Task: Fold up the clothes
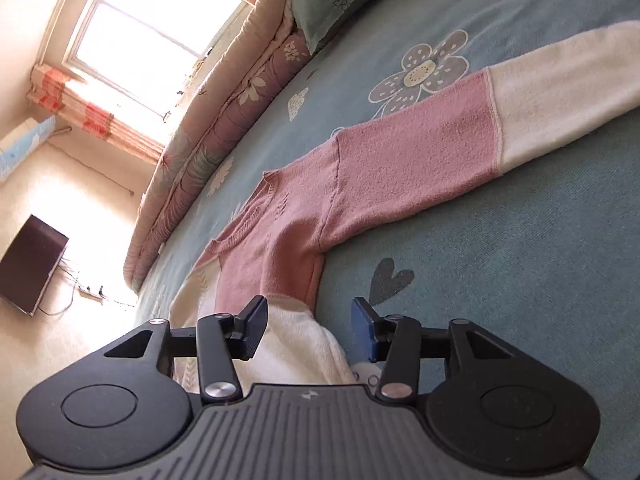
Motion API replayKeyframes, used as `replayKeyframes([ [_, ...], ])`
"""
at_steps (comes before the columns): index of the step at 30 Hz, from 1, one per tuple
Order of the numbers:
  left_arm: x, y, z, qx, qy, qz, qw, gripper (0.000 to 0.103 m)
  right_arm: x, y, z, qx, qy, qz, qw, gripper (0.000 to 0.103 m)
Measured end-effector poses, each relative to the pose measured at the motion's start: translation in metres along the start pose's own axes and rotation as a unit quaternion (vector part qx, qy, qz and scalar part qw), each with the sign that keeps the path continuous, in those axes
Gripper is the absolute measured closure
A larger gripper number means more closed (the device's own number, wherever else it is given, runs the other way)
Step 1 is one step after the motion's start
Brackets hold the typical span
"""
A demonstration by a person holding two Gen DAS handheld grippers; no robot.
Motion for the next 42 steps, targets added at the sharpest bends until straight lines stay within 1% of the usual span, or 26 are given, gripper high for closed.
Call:
replayKeyframes([
  [2,0.006,0.003,0.013,0.005,-0.002,-0.018,0.9998,0.029,-0.012,0.010,0.032,0.004,-0.003,0.051,0.999,0.051],
  [4,0.009,0.005,0.023,0.010,-0.004,-0.026,0.9996,0.029,-0.020,0.013,0.056,0.002,-0.017,0.071,0.997,0.051],
  [5,0.010,0.006,0.027,0.010,-0.006,-0.027,0.9995,0.029,-0.023,0.014,0.065,0.001,-0.023,0.075,0.997,0.051],
  [7,0.010,0.009,0.033,0.007,-0.016,-0.033,0.9993,0.029,-0.024,0.018,0.080,-0.010,-0.022,0.084,0.996,0.051],
  [10,0.011,0.015,0.041,0.001,-0.027,-0.042,0.9987,0.029,-0.023,0.026,0.091,-0.029,-0.037,0.080,0.996,0.053],
  [12,0.011,0.019,0.046,-0.002,-0.034,-0.047,0.9983,0.029,-0.024,0.030,0.097,-0.039,-0.050,0.073,0.995,0.062],
  [13,0.010,0.020,0.049,-0.004,-0.037,-0.049,0.9981,0.029,-0.024,0.031,0.100,-0.043,-0.059,0.067,0.995,0.073],
  [14,0.010,0.022,0.051,-0.006,-0.039,-0.050,0.9979,0.029,-0.025,0.032,0.102,-0.048,-0.072,0.056,0.995,0.088],
  [15,0.009,0.024,0.053,-0.011,-0.039,-0.051,0.9979,0.029,-0.027,0.033,0.103,-0.054,-0.082,0.047,0.994,0.091],
  [17,0.009,0.028,0.057,-0.022,-0.035,-0.049,0.9980,0.031,-0.027,0.036,0.104,-0.068,-0.087,0.036,0.993,0.091],
  [19,0.010,0.036,0.057,-0.039,-0.019,-0.042,0.9981,0.032,-0.023,0.041,0.105,-0.076,-0.101,0.007,0.992,0.090],
  [21,0.012,0.045,0.056,-0.053,-0.011,-0.040,0.9978,0.032,-0.019,0.044,0.106,-0.079,-0.115,-0.023,0.990,0.090],
  [22,0.012,0.047,0.056,-0.054,-0.010,-0.045,0.9975,0.032,-0.018,0.044,0.106,-0.076,-0.119,-0.035,0.989,0.089],
  [24,0.008,0.044,0.056,-0.039,-0.024,-0.048,0.9978,0.032,-0.013,0.038,0.104,-0.053,-0.115,-0.045,0.991,0.087],
  [26,0.000,0.033,0.056,-0.018,-0.042,-0.031,0.9985,0.032,-0.006,0.028,0.092,-0.036,-0.108,-0.064,0.991,0.078],
  [27,-0.001,0.027,0.056,-0.012,-0.041,-0.025,0.9988,0.031,-0.003,0.022,0.084,-0.030,-0.107,-0.074,0.991,0.076],
  [29,0.002,0.020,0.056,-0.009,-0.038,-0.021,0.9990,0.031,0.000,0.010,0.067,-0.022,-0.104,-0.086,0.991,0.069],
  [32,0.007,0.023,0.057,-0.015,-0.050,-0.043,0.9977,0.032,0.003,-0.009,0.042,-0.010,-0.098,-0.094,0.991,0.066],
  [35,0.012,0.031,0.061,-0.025,-0.047,-0.060,0.9968,0.033,0.003,-0.022,0.019,-0.013,-0.100,-0.098,0.990,0.066],
  [37,0.010,0.031,0.064,-0.027,-0.043,-0.052,0.9974,0.034,0.003,-0.029,0.008,-0.016,-0.098,-0.093,0.991,0.065],
  [38,0.008,0.031,0.066,-0.027,-0.041,-0.043,0.9979,0.038,0.003,-0.032,0.003,-0.018,-0.097,-0.091,0.991,0.064],
  [39,0.006,0.029,0.068,-0.024,-0.037,-0.034,0.9984,0.058,0.002,-0.035,-0.001,-0.020,-0.097,-0.089,0.991,0.062],
  [40,0.006,0.027,0.069,-0.021,-0.026,-0.024,0.9991,0.085,0.002,-0.037,-0.004,-0.020,-0.099,-0.090,0.991,0.060],
  [41,0.007,0.025,0.068,-0.021,-0.006,-0.015,0.9997,0.094,0.002,-0.040,-0.006,-0.020,-0.101,-0.090,0.991,0.059],
  [42,0.008,0.024,0.066,-0.026,0.009,-0.008,0.9996,0.094,0.002,-0.042,-0.008,-0.020,-0.102,-0.090,0.991,0.059],
])
Point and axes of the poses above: each gripper's, at about its wrist camera, not at the fingertips, and z roughly the way its jaws point, x to its left, y to its top, the point moved 7 cm from there along z, roughly the way its jaws point, and after that the axes turned 9 degrees about -x, right-handed, at the moved point
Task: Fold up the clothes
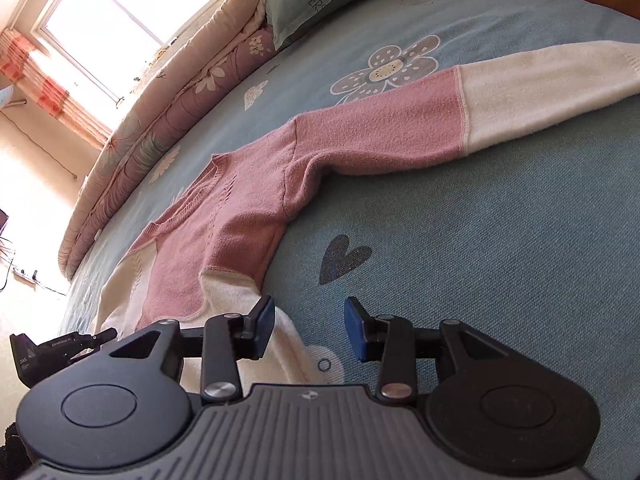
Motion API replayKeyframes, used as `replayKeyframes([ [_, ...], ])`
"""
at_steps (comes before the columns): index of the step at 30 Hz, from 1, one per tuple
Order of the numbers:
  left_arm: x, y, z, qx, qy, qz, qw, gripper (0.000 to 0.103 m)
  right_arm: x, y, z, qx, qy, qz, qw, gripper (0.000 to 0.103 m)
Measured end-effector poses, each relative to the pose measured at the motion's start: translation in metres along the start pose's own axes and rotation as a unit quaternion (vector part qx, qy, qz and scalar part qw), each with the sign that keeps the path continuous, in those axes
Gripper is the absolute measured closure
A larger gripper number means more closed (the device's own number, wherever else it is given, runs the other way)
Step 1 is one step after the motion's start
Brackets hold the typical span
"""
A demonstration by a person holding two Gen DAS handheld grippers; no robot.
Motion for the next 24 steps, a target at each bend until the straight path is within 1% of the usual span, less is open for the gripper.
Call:
replayKeyframes([
  [3,0.003,0.008,-0.019,-0.043,0.025,0.011,0.9987,0.095,0.001,-0.004,-0.008,-0.004,0.000,0.000,1.000,0.059],
  [4,0.005,0.011,-0.022,-0.049,0.031,0.017,0.9982,0.095,0.002,-0.005,-0.011,-0.005,0.000,-0.002,1.000,0.059],
  [6,0.009,0.012,-0.025,-0.044,0.040,0.014,0.9981,0.094,0.004,-0.006,-0.015,-0.005,-0.002,-0.008,1.000,0.059],
  [7,0.012,0.011,-0.025,-0.037,0.039,0.006,0.9985,0.089,0.005,-0.007,-0.017,-0.006,-0.002,-0.010,1.000,0.059],
  [8,0.013,0.009,-0.028,-0.033,0.041,0.004,0.9986,0.088,0.006,-0.008,-0.019,-0.007,-0.001,-0.011,1.000,0.059],
  [9,0.011,0.008,-0.035,-0.037,0.045,0.010,0.9983,0.090,0.009,-0.008,-0.022,-0.009,0.001,-0.011,1.000,0.059],
  [11,0.003,0.004,-0.049,-0.046,0.047,0.035,0.9972,0.087,0.019,-0.010,-0.031,-0.018,0.011,-0.018,1.000,0.059],
  [12,-0.003,-0.002,-0.060,-0.044,0.045,0.053,0.9966,0.084,0.027,-0.012,-0.037,-0.023,0.020,-0.027,0.999,0.058],
  [13,-0.006,-0.008,-0.067,-0.039,0.043,0.066,0.9962,0.077,0.035,-0.015,-0.040,-0.024,0.028,-0.038,0.999,0.056],
  [14,-0.010,-0.014,-0.075,-0.034,0.041,0.078,0.9956,0.073,0.047,-0.019,-0.042,-0.022,0.039,-0.054,0.998,0.054],
  [15,-0.012,-0.020,-0.082,-0.028,0.041,0.086,0.9950,0.066,0.057,-0.024,-0.044,-0.020,0.048,-0.068,0.996,0.054],
  [16,-0.010,-0.026,-0.088,-0.022,0.047,0.084,0.9951,0.058,0.067,-0.030,-0.045,-0.017,0.057,-0.079,0.995,0.054],
  [18,-0.001,-0.042,-0.102,-0.012,0.056,0.062,0.9965,0.055,0.086,-0.041,-0.046,-0.010,0.074,-0.102,0.992,0.054],
  [20,0.009,-0.058,-0.115,-0.005,0.056,0.028,0.9981,0.051,0.101,-0.053,-0.047,-0.006,0.092,-0.113,0.989,0.052],
  [22,0.019,-0.074,-0.127,-0.004,0.044,-0.008,0.9990,0.045,0.109,-0.062,-0.049,-0.001,0.102,-0.111,0.989,0.051],
  [24,0.028,-0.088,-0.139,-0.005,0.031,-0.040,0.9987,0.044,0.116,-0.071,-0.051,0.003,0.112,-0.109,0.988,0.050],
])
Point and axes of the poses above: each gripper's, at about its wrist camera, not at the fingertips, and z roughly the way its jaws point, x to its left, y to its top, the point moved 7 cm from there along z, roughly the way its jaws point, and after that the axes turned 9 degrees about -x, right-handed, at the moved point
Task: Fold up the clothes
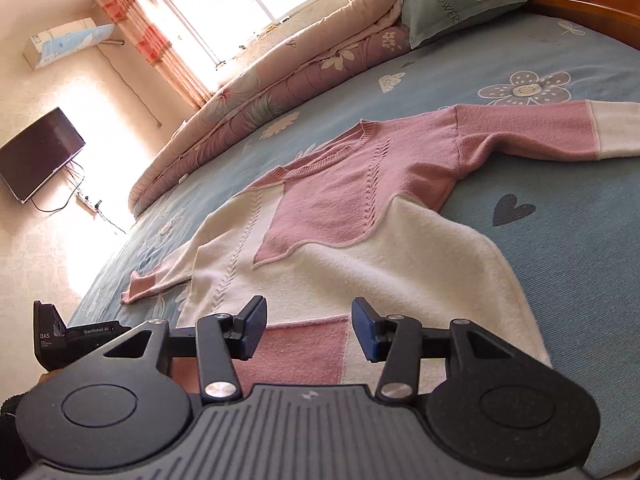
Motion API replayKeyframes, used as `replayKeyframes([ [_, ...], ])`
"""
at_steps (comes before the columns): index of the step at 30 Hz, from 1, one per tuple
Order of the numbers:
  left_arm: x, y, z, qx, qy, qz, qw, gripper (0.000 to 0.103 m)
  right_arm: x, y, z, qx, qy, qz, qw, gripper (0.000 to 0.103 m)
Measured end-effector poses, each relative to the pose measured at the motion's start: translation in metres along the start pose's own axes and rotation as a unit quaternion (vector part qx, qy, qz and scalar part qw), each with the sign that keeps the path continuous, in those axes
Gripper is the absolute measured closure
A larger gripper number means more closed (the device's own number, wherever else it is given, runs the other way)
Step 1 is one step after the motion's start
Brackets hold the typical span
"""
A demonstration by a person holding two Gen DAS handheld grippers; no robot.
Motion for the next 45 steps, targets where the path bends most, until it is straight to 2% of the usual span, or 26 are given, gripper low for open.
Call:
replayKeyframes([
  [3,0.007,-0.015,-0.011,0.009,-0.026,-0.042,0.9988,0.034,0.011,-0.009,-0.002,0.002,0.010,0.002,1.000,0.050],
  [5,0.008,-0.027,-0.016,0.021,-0.044,-0.058,0.9971,0.033,0.018,-0.014,-0.007,0.002,0.016,0.002,1.000,0.048],
  [11,-0.009,-0.050,-0.012,0.044,-0.099,-0.048,0.9930,0.030,0.035,-0.032,-0.016,0.010,0.031,-0.009,0.999,0.044],
  [13,-0.018,-0.055,-0.007,0.060,-0.124,-0.051,0.9892,0.033,0.040,-0.038,-0.014,0.017,0.029,-0.017,0.999,0.044],
  [14,-0.023,-0.059,-0.005,0.079,-0.143,-0.064,0.9845,0.040,0.043,-0.040,-0.013,0.020,0.030,-0.022,0.999,0.044],
  [15,-0.028,-0.062,-0.007,0.092,-0.166,-0.076,0.9789,0.054,0.046,-0.042,-0.013,0.023,0.031,-0.028,0.999,0.044],
  [17,-0.040,-0.063,-0.019,0.102,-0.214,-0.089,0.9674,0.056,0.053,-0.045,-0.013,0.029,0.034,-0.046,0.998,0.044],
  [18,-0.045,-0.060,-0.028,0.101,-0.230,-0.081,0.9645,0.055,0.056,-0.048,-0.014,0.033,0.033,-0.060,0.997,0.043],
  [19,-0.047,-0.057,-0.037,0.099,-0.232,-0.063,0.9657,0.051,0.057,-0.051,-0.014,0.039,0.027,-0.079,0.996,0.041],
  [20,-0.046,-0.054,-0.044,0.097,-0.213,-0.040,0.9714,0.049,0.058,-0.053,-0.014,0.045,0.021,-0.098,0.994,0.041],
  [22,-0.037,-0.047,-0.054,0.088,-0.139,0.016,0.9863,0.047,0.058,-0.061,-0.012,0.064,0.009,-0.130,0.989,0.041],
  [23,-0.033,-0.043,-0.059,0.080,-0.099,0.046,0.9908,0.047,0.056,-0.067,-0.010,0.081,0.004,-0.139,0.987,0.042],
  [25,-0.031,-0.035,-0.071,0.056,-0.048,0.100,0.9923,0.047,0.050,-0.081,-0.005,0.117,-0.005,-0.139,0.983,0.044],
  [27,-0.035,-0.027,-0.080,0.035,-0.031,0.132,0.9901,0.046,0.043,-0.096,-0.006,0.145,-0.004,-0.109,0.983,0.044],
  [30,-0.048,-0.021,-0.084,0.010,-0.037,0.164,0.9857,0.039,0.026,-0.110,-0.011,0.154,-0.002,-0.021,0.988,0.044],
  [33,-0.067,-0.025,-0.072,0.003,-0.038,0.214,0.9761,0.039,0.012,-0.112,-0.013,0.134,0.009,0.057,0.989,0.044],
  [36,-0.086,-0.036,-0.052,0.007,-0.039,0.247,0.9682,0.039,0.001,-0.110,-0.009,0.113,0.024,0.127,0.985,0.046],
  [39,-0.103,-0.050,-0.036,0.013,-0.054,0.243,0.9685,0.039,-0.009,-0.110,-0.009,0.098,0.038,0.194,0.975,0.047],
  [42,-0.112,-0.061,-0.028,0.013,-0.063,0.238,0.9691,0.039,-0.018,-0.117,-0.014,0.088,0.032,0.232,0.968,0.064],
  [43,-0.113,-0.064,-0.026,0.013,-0.064,0.237,0.9693,0.039,-0.020,-0.121,-0.016,0.087,0.028,0.243,0.966,0.073],
  [45,-0.114,-0.069,-0.023,0.016,-0.065,0.231,0.9707,0.039,-0.021,-0.126,-0.019,0.077,0.024,0.248,0.965,0.077],
])
Point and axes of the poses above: each gripper's, at about its wrist camera, not at the fingertips, and z roughly the way its jaws point, x to its left, y to its top, the point moved 7 cm from there along z, roughly the way its jaws point, and after that the axes turned 9 degrees about -x, right-handed, at the moved point
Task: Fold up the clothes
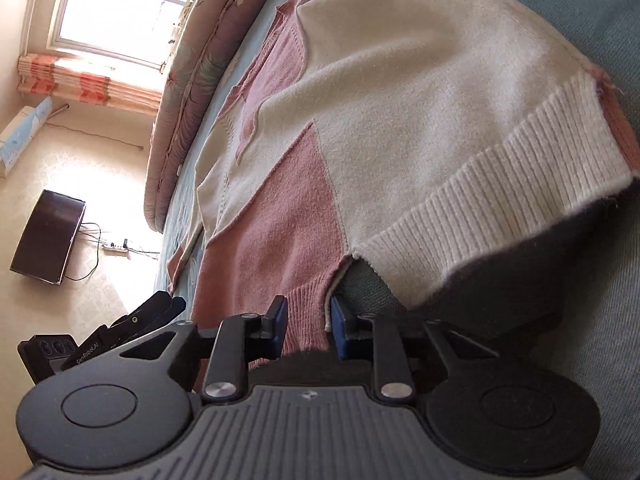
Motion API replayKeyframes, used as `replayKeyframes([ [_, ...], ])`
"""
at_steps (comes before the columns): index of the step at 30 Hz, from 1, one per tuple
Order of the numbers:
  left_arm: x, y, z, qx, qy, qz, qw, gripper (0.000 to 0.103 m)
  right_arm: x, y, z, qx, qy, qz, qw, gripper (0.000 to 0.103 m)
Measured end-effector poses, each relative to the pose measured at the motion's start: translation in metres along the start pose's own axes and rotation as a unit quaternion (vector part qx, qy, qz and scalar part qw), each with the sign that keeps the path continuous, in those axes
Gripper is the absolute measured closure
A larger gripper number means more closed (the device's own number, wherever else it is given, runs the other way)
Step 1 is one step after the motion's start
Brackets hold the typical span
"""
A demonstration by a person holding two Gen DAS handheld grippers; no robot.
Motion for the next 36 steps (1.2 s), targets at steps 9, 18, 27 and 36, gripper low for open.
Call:
replayKeyframes([
  [9,-0.001,-0.005,-0.004,0.002,0.016,0.011,0.9998,0.039,0.014,-0.006,0.005,-0.023,-0.041,-0.058,0.997,0.096],
  [18,0.014,0.008,-0.026,-0.003,0.032,0.046,0.9984,0.033,0.032,0.013,-0.032,-0.001,-0.044,-0.111,0.993,0.096],
  [27,0.021,0.020,0.032,0.015,0.039,0.071,0.9966,0.035,0.089,0.050,0.000,-0.059,-0.103,-0.295,0.948,0.072],
  [36,0.033,-0.033,0.013,0.088,0.068,0.141,0.9837,0.033,0.069,0.009,0.059,-0.001,-0.117,-0.356,0.927,0.069],
])
Point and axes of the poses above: each gripper's, at about its wrist camera, not at the fingertips, and z roughly the way its jaws point, x to its left, y to its top, the point moved 7 cm from there along z, roughly the way its jaws point, and after that the axes turned 9 degrees about -x, right-handed, at the moved point
